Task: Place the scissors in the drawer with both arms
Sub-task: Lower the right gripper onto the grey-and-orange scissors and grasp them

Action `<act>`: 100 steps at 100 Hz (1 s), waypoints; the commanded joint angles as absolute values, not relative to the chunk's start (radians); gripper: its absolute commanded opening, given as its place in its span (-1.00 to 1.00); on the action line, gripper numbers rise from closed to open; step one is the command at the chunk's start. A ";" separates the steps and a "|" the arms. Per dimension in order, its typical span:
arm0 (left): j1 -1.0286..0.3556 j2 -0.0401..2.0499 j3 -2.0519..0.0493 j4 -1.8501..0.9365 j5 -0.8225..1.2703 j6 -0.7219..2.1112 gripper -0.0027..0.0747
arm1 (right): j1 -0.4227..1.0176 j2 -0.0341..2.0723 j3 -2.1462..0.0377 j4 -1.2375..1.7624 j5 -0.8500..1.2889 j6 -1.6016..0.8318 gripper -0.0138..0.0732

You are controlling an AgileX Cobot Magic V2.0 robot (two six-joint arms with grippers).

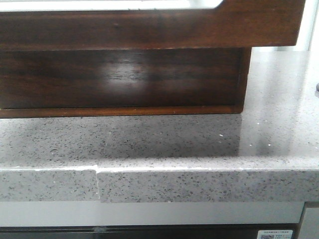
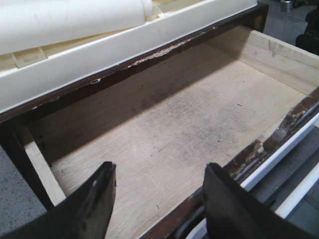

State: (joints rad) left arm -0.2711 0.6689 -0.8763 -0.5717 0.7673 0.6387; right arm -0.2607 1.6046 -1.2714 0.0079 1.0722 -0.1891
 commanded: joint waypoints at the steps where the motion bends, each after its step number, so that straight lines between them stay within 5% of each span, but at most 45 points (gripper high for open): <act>1: -0.279 0.676 -0.908 -0.610 0.697 0.635 0.02 | -0.257 1.612 -1.342 0.019 1.078 -0.245 0.28; 45: -0.279 0.676 -0.908 -0.610 0.700 0.634 0.02 | -0.257 1.733 -1.443 0.044 1.149 -0.336 0.28; 67: -0.279 0.676 -0.908 -0.610 0.715 0.634 0.02 | -0.257 1.733 -1.443 0.044 1.142 -0.350 -0.03; 100: -0.279 0.676 -0.908 -0.533 0.788 0.616 0.02 | -0.257 1.741 -1.443 0.044 1.130 -0.362 -0.05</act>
State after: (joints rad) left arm -0.2711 0.6689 -0.8763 -0.5382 0.8184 0.6394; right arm -0.2545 1.7756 -1.4113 0.0444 1.1442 -0.3491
